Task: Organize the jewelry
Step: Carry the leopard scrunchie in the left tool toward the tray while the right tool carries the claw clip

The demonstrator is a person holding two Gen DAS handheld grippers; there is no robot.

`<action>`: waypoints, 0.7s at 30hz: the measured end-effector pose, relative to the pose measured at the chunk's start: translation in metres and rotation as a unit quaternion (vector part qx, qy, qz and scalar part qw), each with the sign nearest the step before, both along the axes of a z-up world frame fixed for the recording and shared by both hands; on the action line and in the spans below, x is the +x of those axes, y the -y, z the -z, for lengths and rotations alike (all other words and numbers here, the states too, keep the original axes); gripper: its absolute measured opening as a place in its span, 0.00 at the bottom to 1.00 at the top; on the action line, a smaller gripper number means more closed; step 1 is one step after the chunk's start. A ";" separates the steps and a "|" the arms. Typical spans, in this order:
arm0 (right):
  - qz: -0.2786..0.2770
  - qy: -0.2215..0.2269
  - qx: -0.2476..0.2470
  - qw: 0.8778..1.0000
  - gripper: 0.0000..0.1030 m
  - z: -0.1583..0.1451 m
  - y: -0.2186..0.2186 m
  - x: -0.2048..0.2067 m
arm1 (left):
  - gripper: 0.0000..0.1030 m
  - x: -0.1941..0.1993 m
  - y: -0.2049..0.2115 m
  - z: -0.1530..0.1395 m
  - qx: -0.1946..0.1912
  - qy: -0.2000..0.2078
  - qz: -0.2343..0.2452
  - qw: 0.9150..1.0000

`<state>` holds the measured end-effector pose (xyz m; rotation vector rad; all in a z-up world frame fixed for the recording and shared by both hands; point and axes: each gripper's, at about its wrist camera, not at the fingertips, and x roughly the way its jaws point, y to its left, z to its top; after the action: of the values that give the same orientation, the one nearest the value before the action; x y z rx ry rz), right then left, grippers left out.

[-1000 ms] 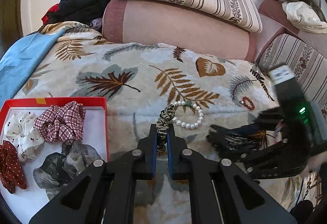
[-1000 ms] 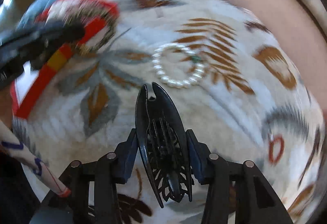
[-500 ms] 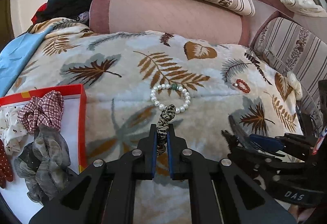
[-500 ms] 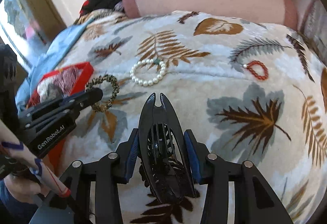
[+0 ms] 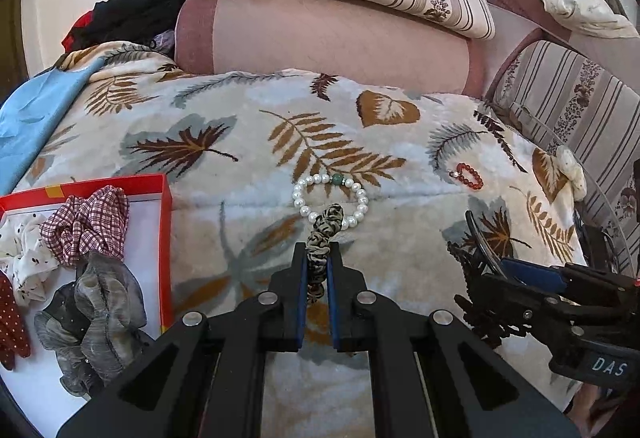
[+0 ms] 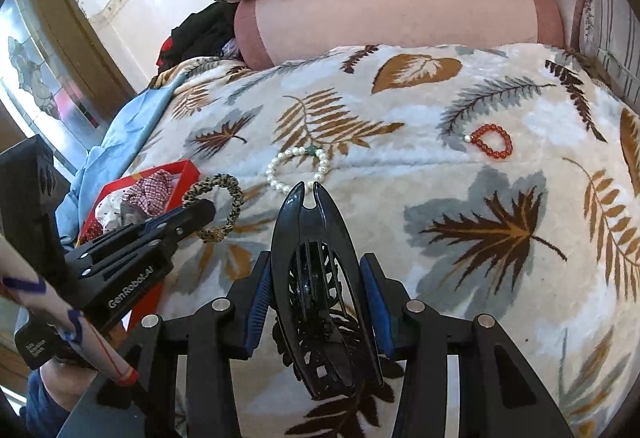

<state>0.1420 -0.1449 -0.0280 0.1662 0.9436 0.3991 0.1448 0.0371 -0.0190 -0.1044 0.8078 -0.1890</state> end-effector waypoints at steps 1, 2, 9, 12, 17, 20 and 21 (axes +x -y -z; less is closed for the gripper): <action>0.000 0.002 0.001 1.000 0.47 -0.002 -0.001 -0.001 | 0.07 0.000 0.000 0.000 0.001 0.001 0.000 1.000; -0.001 0.004 0.002 1.000 0.47 -0.004 -0.001 -0.001 | 0.07 -0.001 0.001 -0.001 0.002 0.002 0.000 1.000; 0.001 0.013 0.005 1.000 0.47 -0.017 -0.003 -0.007 | 0.07 -0.006 0.000 -0.010 0.005 0.017 -0.001 1.000; 0.001 0.017 0.002 1.000 0.47 -0.022 -0.006 -0.008 | 0.07 -0.010 -0.003 -0.016 0.008 0.026 -0.004 1.000; -0.004 0.018 -0.001 1.000 0.47 -0.028 -0.015 -0.012 | 0.07 -0.018 -0.009 -0.025 0.006 0.039 -0.008 0.999; -0.010 0.018 -0.002 1.000 0.47 -0.032 -0.023 -0.014 | 0.07 -0.023 -0.017 -0.031 0.004 0.048 -0.012 0.999; -0.012 0.019 -0.003 1.000 0.47 -0.033 -0.027 -0.016 | 0.07 -0.025 -0.020 -0.033 0.005 0.051 -0.014 0.999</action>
<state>0.1263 -0.1183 0.0049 0.1426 0.9099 0.4199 0.1194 0.0568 0.0141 -0.0969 0.7056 -0.1619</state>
